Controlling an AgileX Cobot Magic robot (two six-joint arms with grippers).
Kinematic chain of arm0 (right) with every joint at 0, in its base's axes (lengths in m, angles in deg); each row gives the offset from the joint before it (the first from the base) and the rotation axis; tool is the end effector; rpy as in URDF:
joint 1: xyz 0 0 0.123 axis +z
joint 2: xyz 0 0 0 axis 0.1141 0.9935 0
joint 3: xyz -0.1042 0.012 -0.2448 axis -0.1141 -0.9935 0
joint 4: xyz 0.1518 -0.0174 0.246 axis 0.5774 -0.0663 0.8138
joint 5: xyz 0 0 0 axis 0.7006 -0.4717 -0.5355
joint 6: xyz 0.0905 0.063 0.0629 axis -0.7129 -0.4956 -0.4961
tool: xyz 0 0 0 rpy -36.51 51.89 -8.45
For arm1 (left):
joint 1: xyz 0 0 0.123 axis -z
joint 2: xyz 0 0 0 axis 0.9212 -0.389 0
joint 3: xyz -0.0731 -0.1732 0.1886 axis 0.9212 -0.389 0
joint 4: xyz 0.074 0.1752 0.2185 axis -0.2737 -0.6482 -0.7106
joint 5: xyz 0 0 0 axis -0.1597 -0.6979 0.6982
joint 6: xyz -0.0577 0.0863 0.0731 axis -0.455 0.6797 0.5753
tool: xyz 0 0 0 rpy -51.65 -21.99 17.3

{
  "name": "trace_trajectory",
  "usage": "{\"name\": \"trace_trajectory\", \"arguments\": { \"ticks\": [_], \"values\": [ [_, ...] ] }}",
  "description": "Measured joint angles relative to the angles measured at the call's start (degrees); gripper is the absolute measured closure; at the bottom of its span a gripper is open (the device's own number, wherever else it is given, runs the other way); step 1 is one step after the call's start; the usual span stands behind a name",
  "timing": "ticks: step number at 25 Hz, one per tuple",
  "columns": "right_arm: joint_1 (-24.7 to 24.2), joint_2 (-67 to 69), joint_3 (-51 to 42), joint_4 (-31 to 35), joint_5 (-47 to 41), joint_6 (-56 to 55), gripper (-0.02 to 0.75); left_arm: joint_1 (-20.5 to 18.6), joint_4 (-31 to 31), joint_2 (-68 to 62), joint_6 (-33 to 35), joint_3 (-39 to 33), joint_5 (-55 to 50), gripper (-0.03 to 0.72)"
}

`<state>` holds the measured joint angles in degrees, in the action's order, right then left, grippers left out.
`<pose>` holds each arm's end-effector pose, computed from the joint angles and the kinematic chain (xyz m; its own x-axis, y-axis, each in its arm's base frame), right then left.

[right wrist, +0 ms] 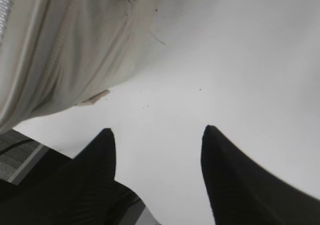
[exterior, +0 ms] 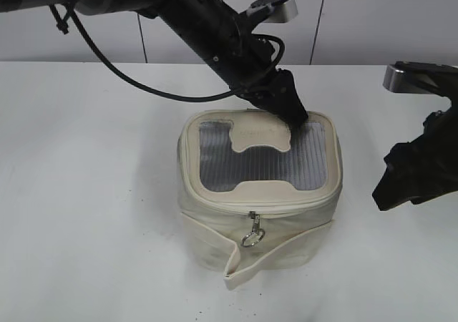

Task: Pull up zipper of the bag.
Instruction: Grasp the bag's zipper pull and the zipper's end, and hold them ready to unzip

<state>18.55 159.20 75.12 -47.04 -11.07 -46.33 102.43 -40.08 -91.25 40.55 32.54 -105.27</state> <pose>0.2847 0.0945 0.1429 -0.9376 -0.2583 -0.2327 -0.3130 0.9185 0.2417 0.3783 -0.3613 0.1640 -0.4678 0.6840 -0.5596 0.8790 0.2939 -0.3755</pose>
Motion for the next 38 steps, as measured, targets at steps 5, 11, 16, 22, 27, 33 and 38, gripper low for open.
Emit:
{"name": "trace_trajectory", "arguments": {
  "ticks": [5, 11, 16, 22, 27, 33, 38],
  "values": [
    [0.0, 0.0, -0.3, 3.1, 4.4, 5.8, 0.307, 0.2, 0.0, -0.1, 0.0, 0.1, -1.0, 0.647],
    [0.0, 0.3, -1.5, 7.7, 8.2, 13.2, 0.307, 0.2, -0.1, -0.1, 0.0, 0.2, -1.3, 0.649],
    [0.0, 2.7, -1.8, 9.2, 11.2, 16.4, 0.307, 0.2, 0.3, -0.1, 0.0, 0.4, -2.9, 0.649],
    [0.0, 7.1, -1.9, 13.3, 12.6, 22.1, 0.307, 0.2, 0.5, -0.1, 0.0, 0.4, -3.1, 0.65],
    [-0.1, 9.6, -2.0, 23.1, 15.9, 33.8, 0.309, 0.1, 0.5, -0.1, 0.0, 0.4, -3.4, 0.649],
    [-0.1, 10.8, -2.1, 31.7, 22.2, 42.6, 0.431, 0.0, 0.5, -0.1, 0.0, 0.4, -3.5, 0.649],
    [-0.1, 12.3, -2.1, 36.2, 22.3, 45.6, 0.717, 0.0, 0.6, -0.1, 0.0, 0.4, -3.6, 0.649]
  ]
}}
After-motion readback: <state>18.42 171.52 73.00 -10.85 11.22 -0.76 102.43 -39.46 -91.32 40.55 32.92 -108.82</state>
